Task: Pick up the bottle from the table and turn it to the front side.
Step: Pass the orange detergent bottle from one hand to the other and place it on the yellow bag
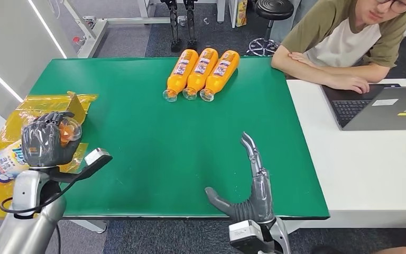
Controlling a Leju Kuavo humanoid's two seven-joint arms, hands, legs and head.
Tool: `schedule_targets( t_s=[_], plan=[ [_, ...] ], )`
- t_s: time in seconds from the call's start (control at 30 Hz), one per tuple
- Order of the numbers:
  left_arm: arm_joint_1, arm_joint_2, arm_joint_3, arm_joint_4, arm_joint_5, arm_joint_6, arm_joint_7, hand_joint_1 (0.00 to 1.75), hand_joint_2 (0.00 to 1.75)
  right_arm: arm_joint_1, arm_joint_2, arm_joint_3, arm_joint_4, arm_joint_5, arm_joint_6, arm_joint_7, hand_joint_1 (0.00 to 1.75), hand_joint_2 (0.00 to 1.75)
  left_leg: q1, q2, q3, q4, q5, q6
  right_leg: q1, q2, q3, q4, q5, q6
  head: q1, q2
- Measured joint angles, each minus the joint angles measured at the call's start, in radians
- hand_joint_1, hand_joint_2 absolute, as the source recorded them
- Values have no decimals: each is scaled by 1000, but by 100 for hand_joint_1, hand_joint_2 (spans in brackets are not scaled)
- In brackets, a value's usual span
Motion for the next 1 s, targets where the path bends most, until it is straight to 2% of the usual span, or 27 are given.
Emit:
schedule_targets(
  t_s=[0.13, 0.27, 0.33, 0.63, 0.9, 1.0],
  plan=[
    [-80, 38, -31, 135, -56, -49, -36, 175, 175, -4, 0, -6, -8, -6, 11, -5, 0, 175, 0, 0, 0, 0, 1, -1, 0, 0, -1, 0, 1, -1, 0, 0],
    [-153, 67, -79, 266, -21, -120, -198, 175, 175, -16, -1, -9, -9, -34, 20, -11, 0, 175, 0, 1, 0, 0, 1, -1, 0, 1, -1, 1, 1, -1, 0, 0],
    [-185, 80, -101, 329, -5, -165, -242, 175, 175, -18, -1, -11, -9, -39, 20, -12, 0, 175, 0, 1, 0, 0, 1, -1, 0, 2, -1, 1, 1, -1, 0, 0],
    [-286, 86, -160, 544, 17, -247, -269, 175, 175, -3, -1, -11, -18, -36, 11, -8, 0, 175, 0, 2, -1, 0, 1, -1, 0, 2, -3, 1, 1, -2, 0, 0],
    [-297, 68, -201, 614, 2, -228, -276, 174, 175, -5, -1, -11, -20, -37, 32, 3, 0, 175, 0, 2, -1, 0, 1, -1, 0, 2, -3, 1, 1, -2, 0, 0],
    [-294, 49, -214, 633, 11, -223, -274, 159, 175, -8, -1, -11, -20, -37, 36, 5, 0, 175, 0, 2, -2, 0, 1, -1, 0, 2, -3, 1, 1, -2, 0, 0]
  ],
)
